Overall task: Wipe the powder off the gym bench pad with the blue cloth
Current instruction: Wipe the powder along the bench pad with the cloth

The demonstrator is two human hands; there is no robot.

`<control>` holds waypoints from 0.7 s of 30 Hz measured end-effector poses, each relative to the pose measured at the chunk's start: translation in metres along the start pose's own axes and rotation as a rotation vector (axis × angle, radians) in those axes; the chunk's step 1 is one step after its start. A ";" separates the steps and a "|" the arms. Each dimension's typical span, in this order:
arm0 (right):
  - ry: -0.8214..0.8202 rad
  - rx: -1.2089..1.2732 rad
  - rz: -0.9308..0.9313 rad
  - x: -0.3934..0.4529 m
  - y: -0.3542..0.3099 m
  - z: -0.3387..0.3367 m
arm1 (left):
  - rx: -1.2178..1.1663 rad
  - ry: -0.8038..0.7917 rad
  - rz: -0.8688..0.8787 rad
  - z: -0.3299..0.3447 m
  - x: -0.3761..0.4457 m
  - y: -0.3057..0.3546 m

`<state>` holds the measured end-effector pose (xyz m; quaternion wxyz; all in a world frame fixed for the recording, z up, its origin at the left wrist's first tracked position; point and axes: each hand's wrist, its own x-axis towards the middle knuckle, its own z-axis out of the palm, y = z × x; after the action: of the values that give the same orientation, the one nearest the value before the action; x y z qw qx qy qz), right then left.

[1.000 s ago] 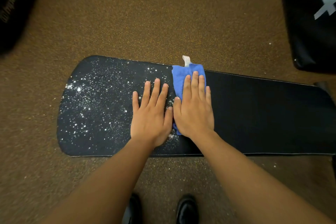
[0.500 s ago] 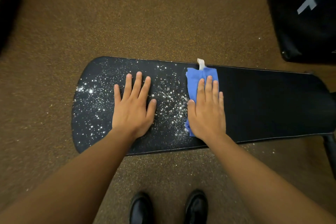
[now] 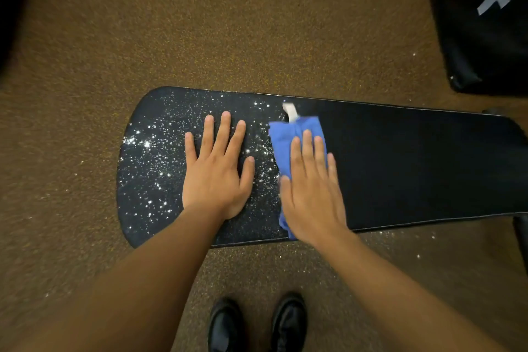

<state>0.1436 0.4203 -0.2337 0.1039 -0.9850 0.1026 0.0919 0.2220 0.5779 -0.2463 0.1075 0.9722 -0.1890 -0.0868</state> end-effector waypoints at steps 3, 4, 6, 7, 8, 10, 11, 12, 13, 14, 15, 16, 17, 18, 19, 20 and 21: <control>-0.011 -0.006 0.043 -0.008 0.029 -0.001 | 0.000 -0.004 -0.003 0.000 -0.001 0.000; 0.019 -0.019 0.093 0.002 0.034 -0.002 | 0.001 -0.004 -0.003 0.000 -0.001 0.000; 0.079 -0.028 0.182 0.031 0.032 -0.004 | -0.001 0.004 -0.004 0.000 -0.002 0.001; 0.090 -0.014 0.218 0.046 0.025 -0.005 | -0.005 0.009 -0.005 0.000 -0.002 0.001; 0.093 0.006 0.242 0.059 0.017 -0.005 | -0.007 0.014 -0.005 0.001 -0.003 0.001; 0.096 0.027 0.236 0.068 0.003 -0.004 | -0.006 0.020 -0.006 0.002 -0.002 0.001; 0.093 0.022 0.207 0.063 -0.001 -0.002 | -0.005 0.020 -0.005 0.002 -0.002 0.002; 0.085 0.007 0.155 0.051 -0.004 0.000 | -0.005 0.021 -0.005 0.002 -0.002 0.002; 0.082 -0.006 0.082 0.035 -0.005 0.003 | -0.006 0.026 -0.006 0.002 -0.001 0.002; 0.075 -0.014 0.010 0.016 -0.004 0.004 | -0.009 0.028 -0.008 0.002 -0.001 0.002; 0.050 -0.014 -0.042 -0.002 0.000 0.005 | -0.011 0.027 -0.009 0.001 -0.001 0.002; 0.022 -0.009 -0.071 -0.013 0.008 0.005 | -0.011 0.027 -0.010 0.001 0.000 0.001; -0.004 -0.005 -0.068 -0.017 0.018 0.003 | -0.010 0.024 -0.011 0.000 0.000 0.001; -0.014 -0.010 -0.035 -0.014 0.028 0.002 | -0.008 0.020 -0.011 0.000 -0.001 0.000; -0.002 -0.022 0.024 -0.005 0.034 0.001 | -0.005 0.016 -0.011 -0.001 -0.001 0.001; 0.032 -0.027 0.093 0.009 0.037 -0.001 | -0.001 0.014 -0.012 0.000 -0.001 0.001; 0.072 -0.022 0.155 0.027 0.034 -0.003 | 0.002 0.015 -0.014 0.000 -0.002 0.001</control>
<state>0.1625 0.3824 -0.2429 0.0818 -0.9779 0.1811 0.0651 0.2201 0.5776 -0.2457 0.1073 0.9742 -0.1815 -0.0800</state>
